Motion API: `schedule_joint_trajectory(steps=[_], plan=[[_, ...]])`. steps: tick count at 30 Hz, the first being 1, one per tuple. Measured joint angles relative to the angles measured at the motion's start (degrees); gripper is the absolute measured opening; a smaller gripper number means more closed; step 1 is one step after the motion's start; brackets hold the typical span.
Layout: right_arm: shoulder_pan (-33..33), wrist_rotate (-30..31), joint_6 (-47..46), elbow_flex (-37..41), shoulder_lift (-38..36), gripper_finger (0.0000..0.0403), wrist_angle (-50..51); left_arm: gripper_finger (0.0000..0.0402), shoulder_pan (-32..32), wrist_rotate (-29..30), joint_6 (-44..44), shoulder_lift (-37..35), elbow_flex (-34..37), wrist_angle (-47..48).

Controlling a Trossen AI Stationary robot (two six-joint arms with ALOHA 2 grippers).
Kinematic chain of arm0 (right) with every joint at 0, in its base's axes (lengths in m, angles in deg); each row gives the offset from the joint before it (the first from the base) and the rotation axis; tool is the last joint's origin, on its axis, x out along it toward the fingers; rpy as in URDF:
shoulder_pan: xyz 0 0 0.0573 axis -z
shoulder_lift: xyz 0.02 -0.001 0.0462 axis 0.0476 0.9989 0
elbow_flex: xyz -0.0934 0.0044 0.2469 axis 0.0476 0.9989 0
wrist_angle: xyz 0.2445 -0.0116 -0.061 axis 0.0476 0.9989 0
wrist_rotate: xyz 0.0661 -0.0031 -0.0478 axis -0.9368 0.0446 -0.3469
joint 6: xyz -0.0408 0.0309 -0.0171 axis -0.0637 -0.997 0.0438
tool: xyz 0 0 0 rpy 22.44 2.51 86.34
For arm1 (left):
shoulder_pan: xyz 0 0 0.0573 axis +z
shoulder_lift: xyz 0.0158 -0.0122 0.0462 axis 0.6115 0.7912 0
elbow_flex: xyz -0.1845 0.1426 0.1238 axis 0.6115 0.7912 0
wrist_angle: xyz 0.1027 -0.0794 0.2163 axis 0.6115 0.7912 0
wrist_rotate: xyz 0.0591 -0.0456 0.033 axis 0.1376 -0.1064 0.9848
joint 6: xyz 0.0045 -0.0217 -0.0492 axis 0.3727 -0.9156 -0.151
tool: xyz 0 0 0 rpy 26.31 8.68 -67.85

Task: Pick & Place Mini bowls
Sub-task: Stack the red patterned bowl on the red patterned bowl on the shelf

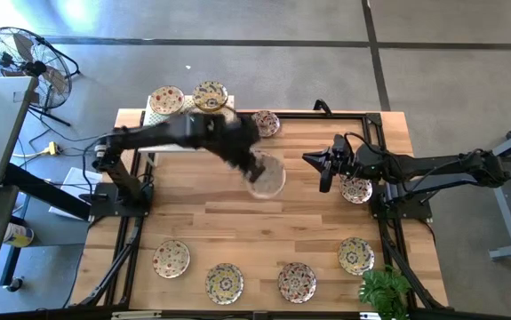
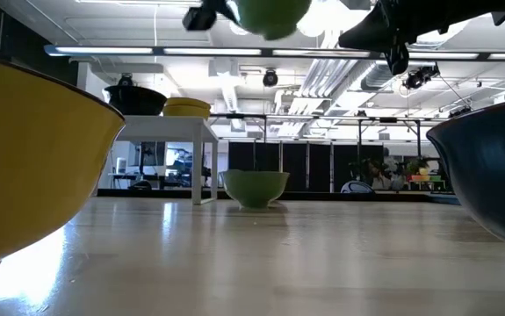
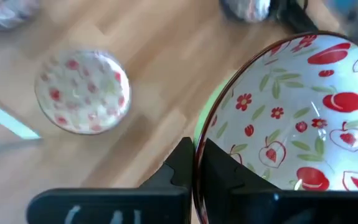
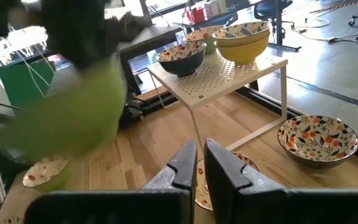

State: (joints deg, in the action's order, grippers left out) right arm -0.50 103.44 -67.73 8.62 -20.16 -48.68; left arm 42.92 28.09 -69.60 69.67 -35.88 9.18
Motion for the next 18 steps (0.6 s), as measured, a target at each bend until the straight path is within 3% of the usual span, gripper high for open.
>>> schedule_joint_trajectory(steps=[2, 10, 18], plan=[[0.02, 0.02, 0.0, -0.01, -0.02, 0.0019, 0.06, 0.0007, 1.72, 0.79, 0.91, -1.19, -2.93, 6.37], [0.01, 0.02, 0.0, 0.0, 0.0, 0.0018, -0.35, 0.0007, 8.98, 2.64, 2.85, -1.82, -12.09, 11.89], [0.0, 0.02, 0.0, 0.0, -0.02, 0.0019, 0.03, 0.0007, 19.54, 2.81, 2.02, -5.0, -15.91, 23.21]])
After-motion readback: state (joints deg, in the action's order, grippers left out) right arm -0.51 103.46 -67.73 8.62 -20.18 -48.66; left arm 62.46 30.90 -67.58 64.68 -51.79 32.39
